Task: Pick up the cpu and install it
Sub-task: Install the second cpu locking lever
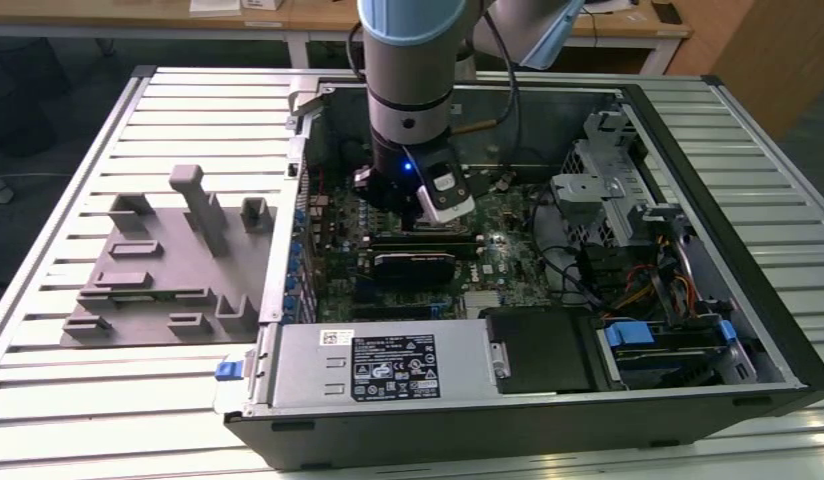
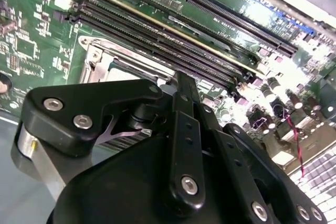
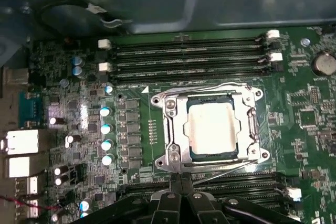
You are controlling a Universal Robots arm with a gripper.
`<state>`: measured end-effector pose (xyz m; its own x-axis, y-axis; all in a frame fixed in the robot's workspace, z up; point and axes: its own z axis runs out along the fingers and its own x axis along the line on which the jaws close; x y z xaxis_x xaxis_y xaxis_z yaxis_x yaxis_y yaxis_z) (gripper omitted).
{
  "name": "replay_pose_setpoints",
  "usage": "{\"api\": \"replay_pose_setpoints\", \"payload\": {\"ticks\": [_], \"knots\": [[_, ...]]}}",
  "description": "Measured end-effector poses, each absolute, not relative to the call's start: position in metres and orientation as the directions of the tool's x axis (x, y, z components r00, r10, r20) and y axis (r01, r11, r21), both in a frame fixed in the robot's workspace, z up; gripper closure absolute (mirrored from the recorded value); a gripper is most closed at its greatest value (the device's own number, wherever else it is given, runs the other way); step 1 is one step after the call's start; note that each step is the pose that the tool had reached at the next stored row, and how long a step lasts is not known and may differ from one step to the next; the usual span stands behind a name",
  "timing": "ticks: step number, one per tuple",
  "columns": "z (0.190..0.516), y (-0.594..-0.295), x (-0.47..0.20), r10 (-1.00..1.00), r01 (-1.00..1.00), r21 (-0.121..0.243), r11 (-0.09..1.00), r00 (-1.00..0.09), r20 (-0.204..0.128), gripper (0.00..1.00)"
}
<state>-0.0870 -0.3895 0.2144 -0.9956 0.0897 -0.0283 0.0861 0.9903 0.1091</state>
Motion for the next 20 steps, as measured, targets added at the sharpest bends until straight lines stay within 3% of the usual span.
{"api": "replay_pose_setpoints", "payload": {"ticks": [13,20], "knots": [[0.2118,-0.3933,-0.087,-0.006,-0.009,0.117,0.993,-1.0,-0.028,0.89],[0.2089,-0.3991,-0.0882,-0.009,-0.014,0.175,0.985,-1.0,-0.029,0.89]]}}
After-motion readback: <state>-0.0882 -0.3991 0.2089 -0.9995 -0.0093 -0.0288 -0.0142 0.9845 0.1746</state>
